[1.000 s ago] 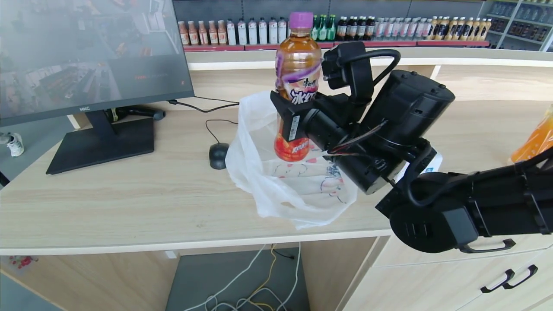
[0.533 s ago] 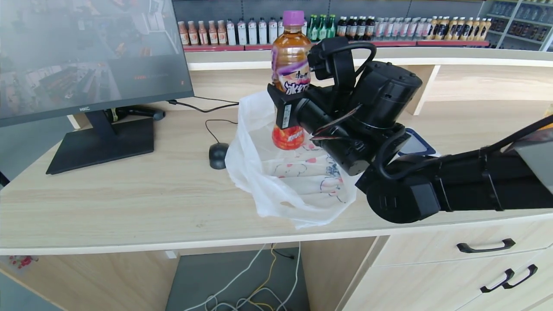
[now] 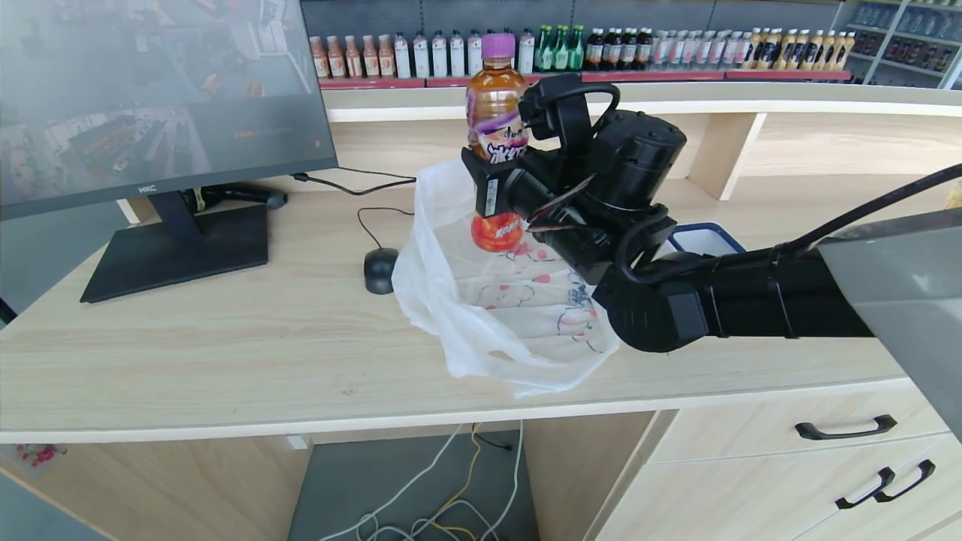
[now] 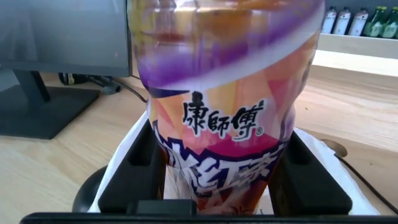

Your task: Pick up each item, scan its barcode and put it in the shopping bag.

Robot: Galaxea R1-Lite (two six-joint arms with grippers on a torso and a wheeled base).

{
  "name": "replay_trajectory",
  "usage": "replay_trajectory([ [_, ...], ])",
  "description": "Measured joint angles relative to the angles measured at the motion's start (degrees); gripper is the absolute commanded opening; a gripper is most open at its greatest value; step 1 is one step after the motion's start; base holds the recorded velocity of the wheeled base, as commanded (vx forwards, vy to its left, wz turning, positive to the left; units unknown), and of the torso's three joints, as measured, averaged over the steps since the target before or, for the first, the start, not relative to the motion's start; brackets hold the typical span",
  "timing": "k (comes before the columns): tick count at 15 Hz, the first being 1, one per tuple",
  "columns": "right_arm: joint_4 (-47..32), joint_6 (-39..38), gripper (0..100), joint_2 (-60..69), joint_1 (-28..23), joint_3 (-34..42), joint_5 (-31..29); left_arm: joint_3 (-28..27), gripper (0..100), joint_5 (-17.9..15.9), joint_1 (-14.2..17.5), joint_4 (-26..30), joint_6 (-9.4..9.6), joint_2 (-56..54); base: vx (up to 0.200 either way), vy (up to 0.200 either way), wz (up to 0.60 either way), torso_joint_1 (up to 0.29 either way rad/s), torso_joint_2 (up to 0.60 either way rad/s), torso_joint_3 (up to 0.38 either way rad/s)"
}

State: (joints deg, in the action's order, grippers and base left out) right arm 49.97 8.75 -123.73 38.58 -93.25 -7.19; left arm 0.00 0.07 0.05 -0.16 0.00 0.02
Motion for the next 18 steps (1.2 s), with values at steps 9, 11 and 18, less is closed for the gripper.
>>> replay_trajectory([
  [9, -0.44, -0.41, 0, -8.05, -3.08, -9.35, 0.52, 0.0, 100, 0.0, 0.05, 0.0, 0.0, 0.0, 0.0, 0.0, 0.0, 0.0, 0.0, 0.0],
  [11, -0.43, -0.84, 0, -9.16, -3.41, -9.73, 0.52, 0.0, 100, 0.0, 0.05, 0.0, 0.0, 0.0, 0.0, 0.0, 0.0, 0.0, 0.0, 0.0],
  [18, -0.24, -0.99, 0, -11.63, -3.75, -9.86, 0.5, 0.0, 100, 0.0, 0.0, 0.0, 0.0, 0.0, 0.0, 0.0, 0.0, 0.0, 0.0, 0.0],
])
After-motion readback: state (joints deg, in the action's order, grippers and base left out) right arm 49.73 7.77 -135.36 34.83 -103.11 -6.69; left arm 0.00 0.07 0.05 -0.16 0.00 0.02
